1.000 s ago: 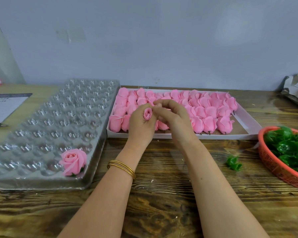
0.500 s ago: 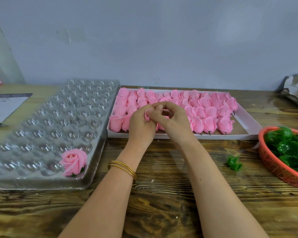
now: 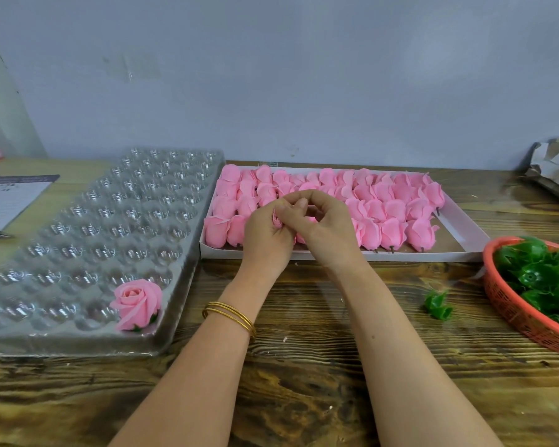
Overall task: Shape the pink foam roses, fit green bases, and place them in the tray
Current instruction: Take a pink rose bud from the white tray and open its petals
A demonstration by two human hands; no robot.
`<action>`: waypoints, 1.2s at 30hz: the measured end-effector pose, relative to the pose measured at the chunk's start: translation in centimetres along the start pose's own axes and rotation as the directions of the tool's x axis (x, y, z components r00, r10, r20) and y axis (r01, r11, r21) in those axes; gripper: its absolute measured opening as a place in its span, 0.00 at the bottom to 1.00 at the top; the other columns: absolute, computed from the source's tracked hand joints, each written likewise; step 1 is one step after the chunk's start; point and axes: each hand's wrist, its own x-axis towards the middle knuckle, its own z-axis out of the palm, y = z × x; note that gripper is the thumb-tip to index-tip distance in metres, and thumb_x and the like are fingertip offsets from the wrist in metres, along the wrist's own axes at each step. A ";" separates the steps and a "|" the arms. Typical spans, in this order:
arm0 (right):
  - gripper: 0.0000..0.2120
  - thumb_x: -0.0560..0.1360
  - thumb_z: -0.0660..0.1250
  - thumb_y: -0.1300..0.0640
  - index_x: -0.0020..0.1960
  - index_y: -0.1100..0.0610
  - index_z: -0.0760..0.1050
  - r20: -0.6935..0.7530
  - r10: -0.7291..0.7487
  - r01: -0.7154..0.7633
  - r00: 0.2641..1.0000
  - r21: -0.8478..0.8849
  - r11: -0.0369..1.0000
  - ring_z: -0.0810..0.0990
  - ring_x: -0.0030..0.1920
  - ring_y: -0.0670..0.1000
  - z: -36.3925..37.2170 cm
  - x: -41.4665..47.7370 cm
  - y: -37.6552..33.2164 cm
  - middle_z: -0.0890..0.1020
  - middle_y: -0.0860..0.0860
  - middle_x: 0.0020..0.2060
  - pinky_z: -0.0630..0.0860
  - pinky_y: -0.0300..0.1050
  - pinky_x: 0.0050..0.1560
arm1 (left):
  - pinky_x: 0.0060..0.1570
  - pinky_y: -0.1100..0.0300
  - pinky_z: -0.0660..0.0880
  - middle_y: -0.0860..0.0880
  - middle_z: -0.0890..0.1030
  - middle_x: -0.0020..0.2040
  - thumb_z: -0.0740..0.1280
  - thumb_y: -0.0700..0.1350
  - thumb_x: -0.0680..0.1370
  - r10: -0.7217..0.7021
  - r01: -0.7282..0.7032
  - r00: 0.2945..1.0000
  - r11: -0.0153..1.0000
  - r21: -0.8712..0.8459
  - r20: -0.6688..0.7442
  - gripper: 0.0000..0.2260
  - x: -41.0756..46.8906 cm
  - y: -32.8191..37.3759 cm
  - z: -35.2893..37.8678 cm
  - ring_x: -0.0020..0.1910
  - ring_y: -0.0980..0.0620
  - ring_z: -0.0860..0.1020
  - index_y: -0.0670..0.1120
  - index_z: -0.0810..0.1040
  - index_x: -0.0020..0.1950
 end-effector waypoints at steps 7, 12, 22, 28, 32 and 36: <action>0.03 0.74 0.73 0.58 0.47 0.53 0.80 -0.015 -0.006 0.006 1.000 -0.037 0.999 0.80 0.45 0.39 0.2 0.0 0.0 0.82 0.43 0.40 0.81 0.46 0.50 | 0.46 0.62 0.78 0.54 0.84 0.43 0.65 0.48 0.81 -0.030 0.030 1.000 0.999 0.017 -0.003 0.06 0.1 -0.3 0.1 0.47 0.55 0.82 0.50 0.82 0.51; 0.05 0.78 0.69 0.55 0.49 0.57 0.81 0.005 0.032 -0.032 0.999 0.040 0.999 0.81 0.44 0.43 0.2 -0.1 0.0 0.83 0.49 0.41 0.79 0.37 0.43 | 0.41 0.57 0.80 0.51 0.84 0.39 0.62 0.47 0.83 -0.058 0.057 0.997 0.998 -0.018 -0.057 0.12 0.2 -0.2 -0.1 0.42 0.54 0.82 0.50 0.82 0.44; 0.21 0.64 0.73 0.66 0.55 0.57 0.75 0.139 0.061 -0.052 0.988 -0.063 0.997 0.78 0.46 0.45 0.1 -0.1 0.3 0.80 0.48 0.45 0.80 0.42 0.47 | 0.38 0.56 0.81 0.45 0.85 0.41 0.68 0.56 0.78 -0.344 0.281 0.934 0.874 -0.397 -0.097 0.23 0.6 0.1 -0.5 0.44 0.47 0.85 0.36 0.76 0.57; 0.17 0.67 0.75 0.68 0.50 0.55 0.74 0.172 0.016 0.005 0.985 -0.126 0.992 0.76 0.42 0.44 0.5 -0.4 0.5 0.78 0.47 0.42 0.77 0.39 0.46 | 0.40 0.56 0.81 0.50 0.83 0.35 0.68 0.56 0.78 -0.331 0.285 0.943 0.869 -0.404 -0.045 0.16 0.5 0.4 -0.6 0.39 0.51 0.84 0.55 0.81 0.31; 0.14 0.69 0.72 0.69 0.48 0.55 0.74 0.166 -0.012 0.036 0.986 -0.139 0.990 0.76 0.43 0.46 0.5 -0.3 0.6 0.77 0.48 0.41 0.78 0.42 0.48 | 0.41 0.57 0.81 0.49 0.82 0.34 0.68 0.55 0.78 -0.310 0.276 0.950 0.868 -0.413 -0.017 0.16 0.4 0.6 -0.6 0.39 0.52 0.82 0.53 0.81 0.31; 0.15 0.71 0.71 0.70 0.54 0.56 0.76 0.204 -0.014 0.036 0.979 -0.104 0.994 0.78 0.47 0.50 0.3 -0.2 0.4 0.79 0.50 0.43 0.79 0.50 0.54 | 0.43 0.57 0.81 0.47 0.84 0.39 0.70 0.55 0.77 -0.307 0.293 0.951 0.866 -0.406 0.032 0.12 0.4 0.7 -1.0 0.45 0.49 0.85 0.52 0.85 0.37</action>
